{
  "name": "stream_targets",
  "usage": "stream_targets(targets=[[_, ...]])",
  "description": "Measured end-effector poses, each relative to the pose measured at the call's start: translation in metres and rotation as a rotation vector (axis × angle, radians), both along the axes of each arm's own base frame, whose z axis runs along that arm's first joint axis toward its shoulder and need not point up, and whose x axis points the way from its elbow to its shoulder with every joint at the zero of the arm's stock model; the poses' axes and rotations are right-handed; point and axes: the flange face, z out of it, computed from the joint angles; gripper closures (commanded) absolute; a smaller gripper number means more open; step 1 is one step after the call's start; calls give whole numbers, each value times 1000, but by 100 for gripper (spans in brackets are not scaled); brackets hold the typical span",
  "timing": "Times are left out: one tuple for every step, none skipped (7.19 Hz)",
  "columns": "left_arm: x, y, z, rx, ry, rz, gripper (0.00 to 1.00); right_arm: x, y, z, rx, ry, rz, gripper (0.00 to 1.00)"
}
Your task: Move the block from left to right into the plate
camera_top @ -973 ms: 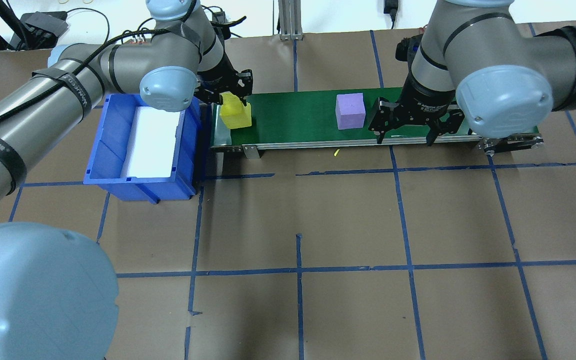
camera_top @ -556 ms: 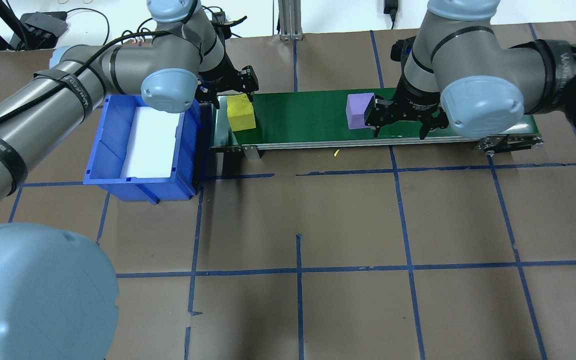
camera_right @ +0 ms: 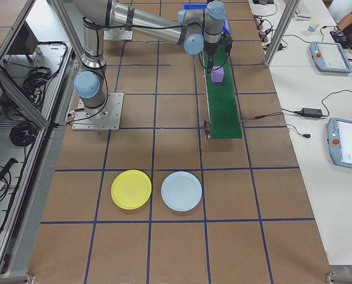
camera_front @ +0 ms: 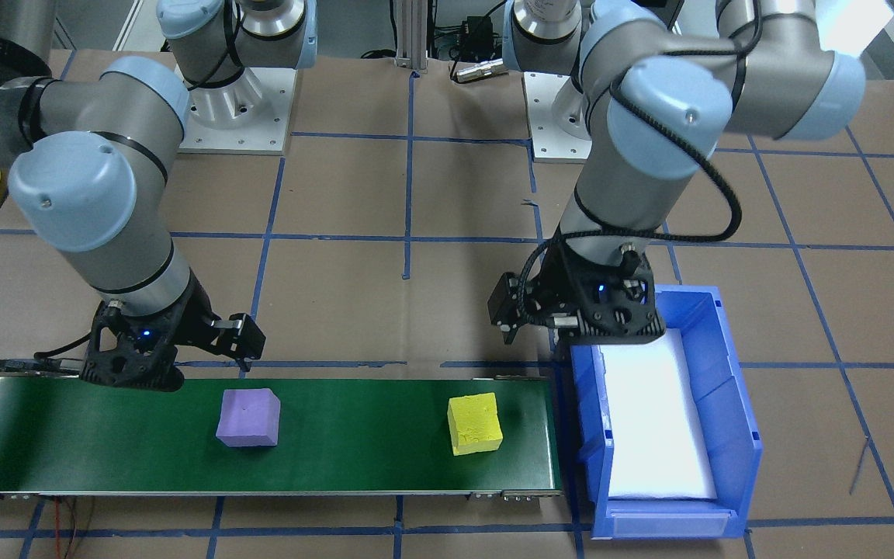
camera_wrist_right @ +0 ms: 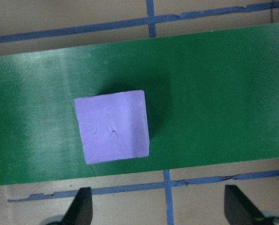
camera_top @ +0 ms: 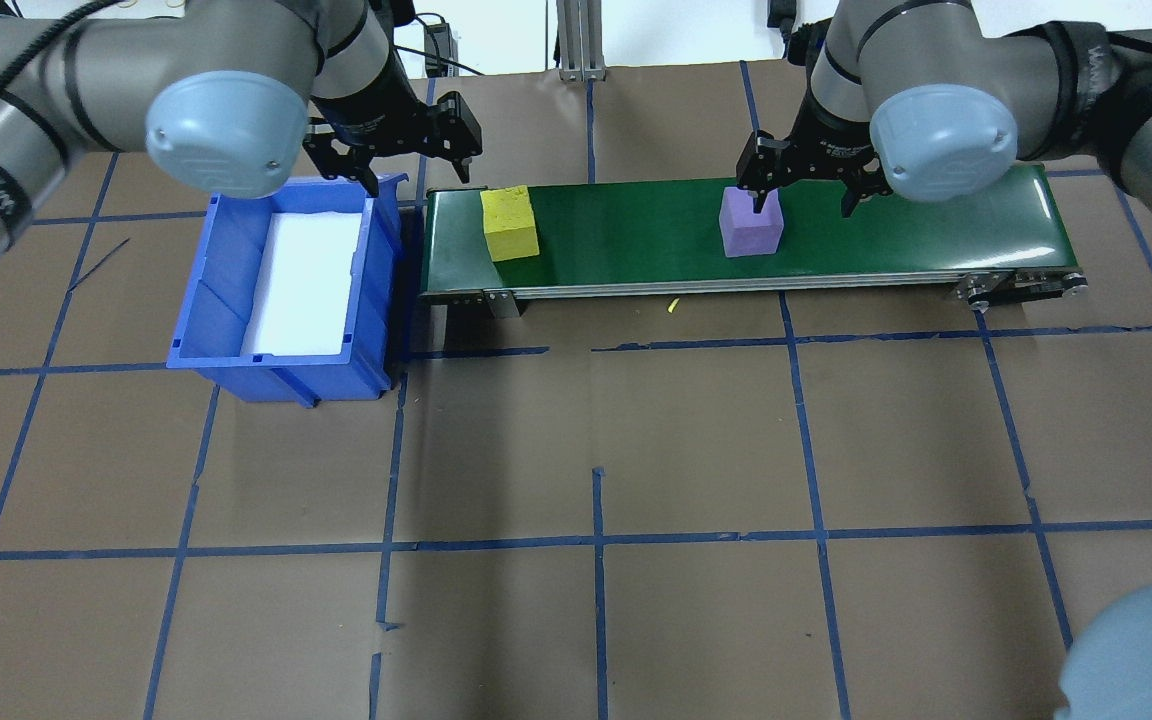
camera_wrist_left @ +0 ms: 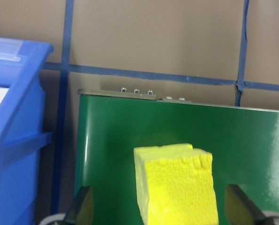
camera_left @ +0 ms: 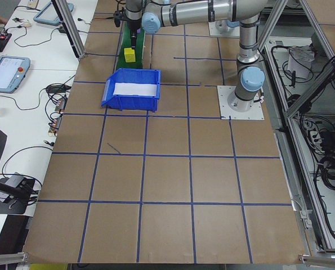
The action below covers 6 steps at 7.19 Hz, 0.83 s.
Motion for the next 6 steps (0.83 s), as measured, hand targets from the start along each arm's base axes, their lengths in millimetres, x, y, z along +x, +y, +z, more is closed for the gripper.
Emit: stream_targets(targets=[[11,22,24,22,-24,-1,0,-21,-10,1,-6,-22,-1,0],[21,44,43,43,-37,-5,0,-51,-19,-2,-8,-77,0,0],[31,68,60,54,-47,-22,0,-90,-28,-8,-15,-150,12,0],[45,83,70,64,-61,-26,0,-127,-34,-19,-27,-215,51,0],[59,91,76,77,-72,-20,0,-159,-36,-33,-33,-290,82,0],[67,96,81,81,-73,-28,0,-181,-37,-48,-34,-367,106,0]])
